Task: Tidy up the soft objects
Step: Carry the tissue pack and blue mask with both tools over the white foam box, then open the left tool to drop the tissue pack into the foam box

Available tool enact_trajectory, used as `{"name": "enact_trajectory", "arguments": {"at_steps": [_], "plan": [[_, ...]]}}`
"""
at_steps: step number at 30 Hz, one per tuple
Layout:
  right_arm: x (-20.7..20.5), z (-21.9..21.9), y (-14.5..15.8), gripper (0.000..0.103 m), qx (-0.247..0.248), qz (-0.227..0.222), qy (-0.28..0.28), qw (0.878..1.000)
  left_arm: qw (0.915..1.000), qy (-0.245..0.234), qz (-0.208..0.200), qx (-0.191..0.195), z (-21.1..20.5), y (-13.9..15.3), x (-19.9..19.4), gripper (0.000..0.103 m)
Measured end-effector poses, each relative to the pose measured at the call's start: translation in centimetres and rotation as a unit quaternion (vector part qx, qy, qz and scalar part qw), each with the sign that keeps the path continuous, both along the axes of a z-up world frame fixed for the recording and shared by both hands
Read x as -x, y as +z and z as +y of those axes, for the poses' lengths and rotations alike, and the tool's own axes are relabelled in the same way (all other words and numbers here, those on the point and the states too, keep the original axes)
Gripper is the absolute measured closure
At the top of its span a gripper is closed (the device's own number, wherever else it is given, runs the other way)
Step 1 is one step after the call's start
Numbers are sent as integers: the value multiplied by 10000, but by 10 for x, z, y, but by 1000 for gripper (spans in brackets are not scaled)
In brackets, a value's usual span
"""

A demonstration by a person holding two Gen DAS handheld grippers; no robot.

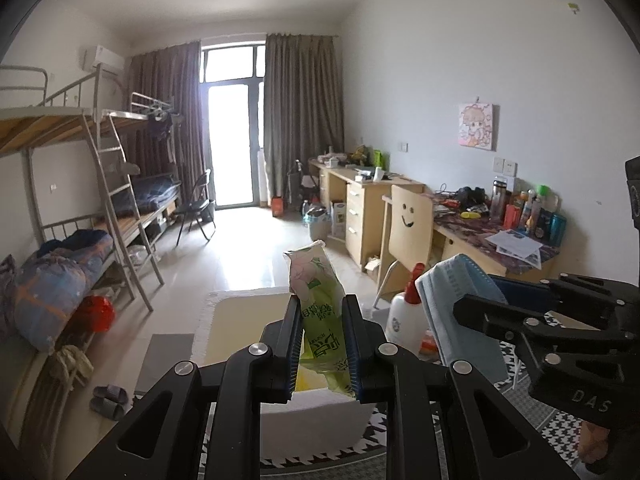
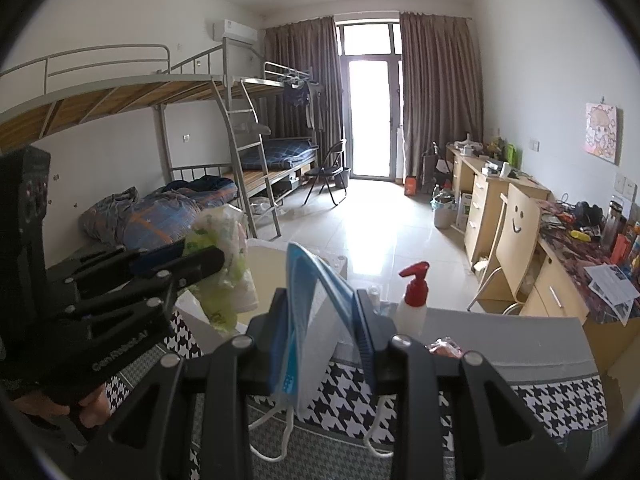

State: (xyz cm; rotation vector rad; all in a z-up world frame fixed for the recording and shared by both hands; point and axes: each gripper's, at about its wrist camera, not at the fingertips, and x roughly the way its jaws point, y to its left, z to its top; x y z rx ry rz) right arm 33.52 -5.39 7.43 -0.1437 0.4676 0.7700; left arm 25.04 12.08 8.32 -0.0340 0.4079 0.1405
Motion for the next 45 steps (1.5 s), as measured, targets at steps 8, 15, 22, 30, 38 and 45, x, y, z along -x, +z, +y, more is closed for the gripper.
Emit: {"name": "enact_trajectory", "arguments": {"at_steps": [8, 15, 22, 30, 38, 45], "plan": [[-14, 13, 0, 67, 4, 159, 87, 9998, 9996, 203, 205, 63, 11, -10, -17, 82], [-20, 22, -2, 67, 59, 204, 130, 9997, 9986, 303, 414, 125, 21, -21, -31, 82], [-23, 28, -3, 67, 115, 211, 140, 9996, 9965, 364, 721, 226, 33, -35, -49, 82], [-28, 33, -5, 67, 180, 232, 65, 9995, 9938, 380, 976, 383, 49, -49, -62, 77], [-29, 40, -4, 67, 214, 217, -19, 9995, 9938, 537, 866, 441, 63, -46, -50, 27], [-27, 50, -3, 67, 227, 181, 29, 9996, 9939, 764, 605, 520, 77, -36, -33, 8]]}}
